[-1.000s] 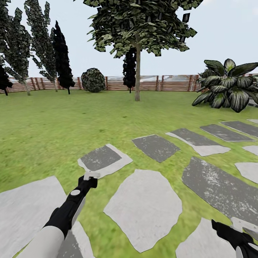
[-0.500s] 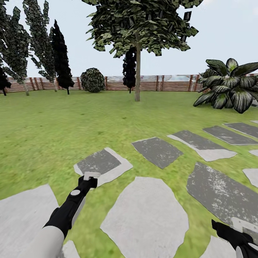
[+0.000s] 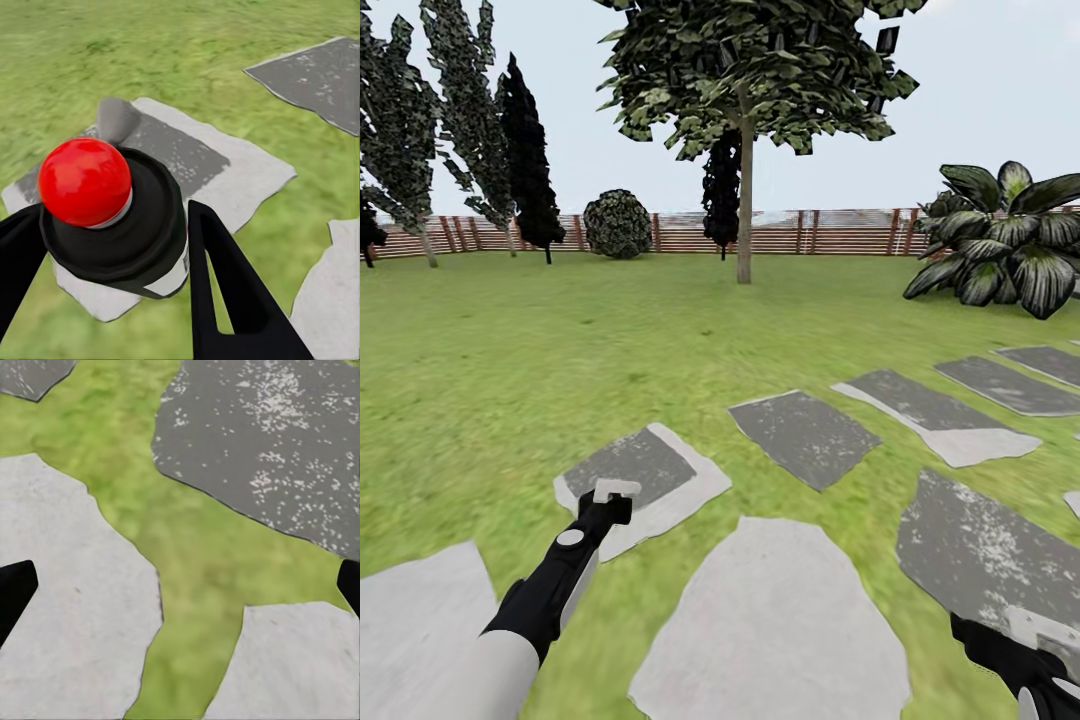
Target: In the garden, pick up the pesticide atomizer on the floor and spray pesticide onto both trees until each tree trunk is fully covered.
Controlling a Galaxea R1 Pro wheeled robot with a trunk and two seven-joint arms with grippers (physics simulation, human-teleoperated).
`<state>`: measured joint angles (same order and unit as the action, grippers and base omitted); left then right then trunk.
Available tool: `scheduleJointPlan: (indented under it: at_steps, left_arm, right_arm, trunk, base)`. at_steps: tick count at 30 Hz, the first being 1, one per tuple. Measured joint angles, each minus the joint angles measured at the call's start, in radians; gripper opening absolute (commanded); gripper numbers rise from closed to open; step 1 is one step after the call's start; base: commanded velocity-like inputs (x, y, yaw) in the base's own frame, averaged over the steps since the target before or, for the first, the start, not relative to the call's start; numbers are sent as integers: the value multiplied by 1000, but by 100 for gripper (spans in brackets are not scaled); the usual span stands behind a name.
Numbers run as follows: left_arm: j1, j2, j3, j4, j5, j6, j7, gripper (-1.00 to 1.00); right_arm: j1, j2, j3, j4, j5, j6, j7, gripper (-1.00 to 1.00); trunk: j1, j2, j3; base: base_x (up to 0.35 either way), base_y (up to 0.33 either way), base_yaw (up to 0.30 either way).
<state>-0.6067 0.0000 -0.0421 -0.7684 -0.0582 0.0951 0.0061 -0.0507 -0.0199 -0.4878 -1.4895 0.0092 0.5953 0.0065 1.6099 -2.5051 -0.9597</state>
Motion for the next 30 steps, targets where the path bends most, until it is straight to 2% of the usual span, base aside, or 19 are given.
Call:
scheduleJointPlan:
  at_steps: [30]
  left_arm:
    - [0,0,0,0,0,0,0,-100]
  right_arm:
    - [0,0,0,0,0,0,0,100]
  trunk:
    - [0,0,0]
  base:
    - [329,0,0]
